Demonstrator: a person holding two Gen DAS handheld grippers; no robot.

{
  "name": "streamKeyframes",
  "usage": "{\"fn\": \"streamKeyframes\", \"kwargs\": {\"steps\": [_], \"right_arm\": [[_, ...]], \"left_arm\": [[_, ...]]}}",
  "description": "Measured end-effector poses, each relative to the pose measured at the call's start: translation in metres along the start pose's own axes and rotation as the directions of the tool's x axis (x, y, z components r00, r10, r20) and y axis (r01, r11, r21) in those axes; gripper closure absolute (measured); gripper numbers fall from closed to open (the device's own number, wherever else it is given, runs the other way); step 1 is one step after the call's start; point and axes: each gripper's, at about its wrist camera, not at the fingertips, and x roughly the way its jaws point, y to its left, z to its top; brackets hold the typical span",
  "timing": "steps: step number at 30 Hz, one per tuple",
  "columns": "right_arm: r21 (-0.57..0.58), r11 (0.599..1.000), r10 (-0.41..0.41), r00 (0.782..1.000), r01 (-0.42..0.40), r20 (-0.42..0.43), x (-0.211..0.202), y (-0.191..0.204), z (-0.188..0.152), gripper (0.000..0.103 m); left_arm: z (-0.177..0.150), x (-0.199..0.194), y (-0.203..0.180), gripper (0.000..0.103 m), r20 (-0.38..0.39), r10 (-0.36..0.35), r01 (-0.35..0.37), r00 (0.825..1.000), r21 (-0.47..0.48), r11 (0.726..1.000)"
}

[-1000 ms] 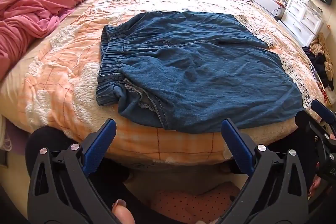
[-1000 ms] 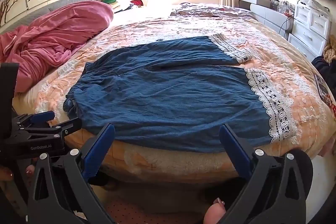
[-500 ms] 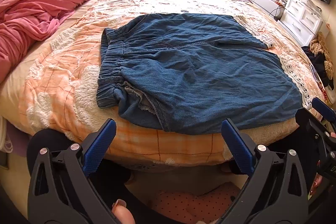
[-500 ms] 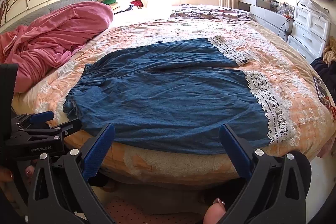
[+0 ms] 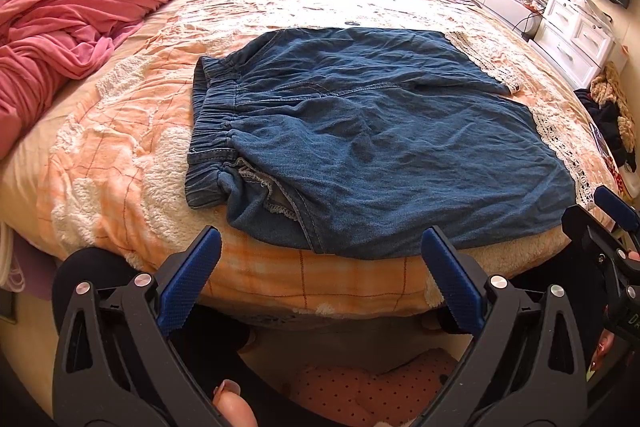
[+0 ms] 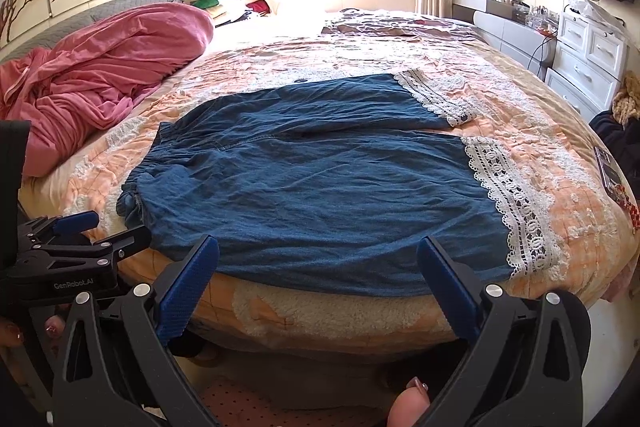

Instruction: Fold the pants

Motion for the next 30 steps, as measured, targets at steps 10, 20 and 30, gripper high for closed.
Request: {"fn": "streamKeyframes", "kwargs": {"steps": [10,20,30], "right_arm": [[-0.011,1.000,-0.025,1.000,0.025,0.012,-0.002,0.000,0.000,0.004],[-0.014,0.999,-0.029,1.000,0.029,0.010,0.001,0.000,0.000,0.004],[-0.014,1.000,0.001,1.000,-0.001,-0.016,0.012,-0.001,0.005,0.004]], "left_arm": [[0.001,-0.001,0.000,0.009,0.005,-0.002,0.002,1.000,0.001,1.000],[0.003,-0.002,-0.001,0.009,0.013,-0.003,0.003,1.000,0.006,1.000],[0.011,0.004,0.000,0.009,0.010,-0.010,0.010,1.000,0.012,1.000]]}}
